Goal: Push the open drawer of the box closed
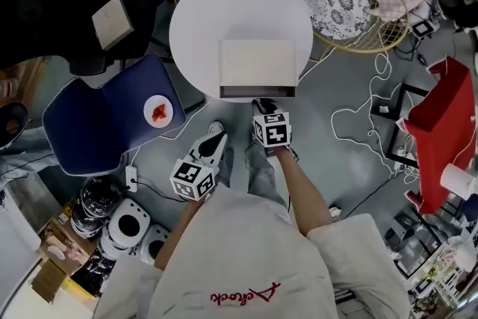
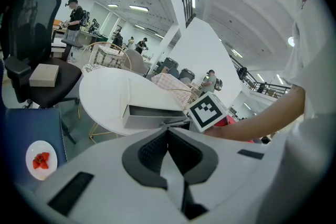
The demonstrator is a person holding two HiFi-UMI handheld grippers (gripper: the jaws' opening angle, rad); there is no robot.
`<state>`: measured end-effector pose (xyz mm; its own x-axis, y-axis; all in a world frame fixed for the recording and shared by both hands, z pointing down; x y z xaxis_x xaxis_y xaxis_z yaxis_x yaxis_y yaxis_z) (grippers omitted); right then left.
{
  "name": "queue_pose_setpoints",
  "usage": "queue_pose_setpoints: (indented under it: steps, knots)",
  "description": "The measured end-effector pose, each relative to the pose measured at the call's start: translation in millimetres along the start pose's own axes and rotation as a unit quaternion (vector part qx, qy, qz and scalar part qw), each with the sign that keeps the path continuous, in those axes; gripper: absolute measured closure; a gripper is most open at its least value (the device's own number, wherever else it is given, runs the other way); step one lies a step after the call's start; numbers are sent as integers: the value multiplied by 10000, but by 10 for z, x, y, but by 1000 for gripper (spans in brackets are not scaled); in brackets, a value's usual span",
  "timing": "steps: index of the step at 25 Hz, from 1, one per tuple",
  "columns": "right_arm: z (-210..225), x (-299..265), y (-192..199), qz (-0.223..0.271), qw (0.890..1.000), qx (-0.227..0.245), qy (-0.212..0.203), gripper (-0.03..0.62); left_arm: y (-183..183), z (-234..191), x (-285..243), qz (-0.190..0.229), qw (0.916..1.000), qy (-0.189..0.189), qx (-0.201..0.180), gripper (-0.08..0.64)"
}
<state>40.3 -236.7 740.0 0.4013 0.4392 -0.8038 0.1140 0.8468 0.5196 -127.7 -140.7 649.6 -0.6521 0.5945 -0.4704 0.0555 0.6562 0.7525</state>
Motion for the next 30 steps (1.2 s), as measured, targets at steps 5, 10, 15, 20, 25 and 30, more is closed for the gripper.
queue_pose_setpoints:
  steps: [5,10,15,20,25,30]
  knots:
    - [36,-91,-161,32,10000,19,38,517,-7,-34,10,-6,10000,-33,20,548]
    - [59,-148,-281,40,9999,85,64,517,0,-56,37,-3,10000,-74,54,548]
    - [62,-170,-303,63,9999,56,77,517,-12,-75,46,18,10000,-86,42,548]
    - [58,-166,-298,52,10000,22,-2,515,-37,-55,42,33,10000,-66,14,548]
    - [76,-131,-232,-1,10000,-80,0,466,-51,-21,26,42,10000,-22,-20,548]
    - [92,-71,-156,-28,9999,-66,80,468,-51,-1,12,45,10000,-3,-59,548]
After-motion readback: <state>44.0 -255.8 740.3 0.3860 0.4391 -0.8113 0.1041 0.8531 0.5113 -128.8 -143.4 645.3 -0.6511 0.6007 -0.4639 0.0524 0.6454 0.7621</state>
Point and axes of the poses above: the fingertips, and each gripper's own axes: x backward along the fingers, z to its right, y out of its underside, the point moved 7 cm from there along x, backward along the fingers, and after that the axes turned 5 degrees about -x, right-handed, at the moved point
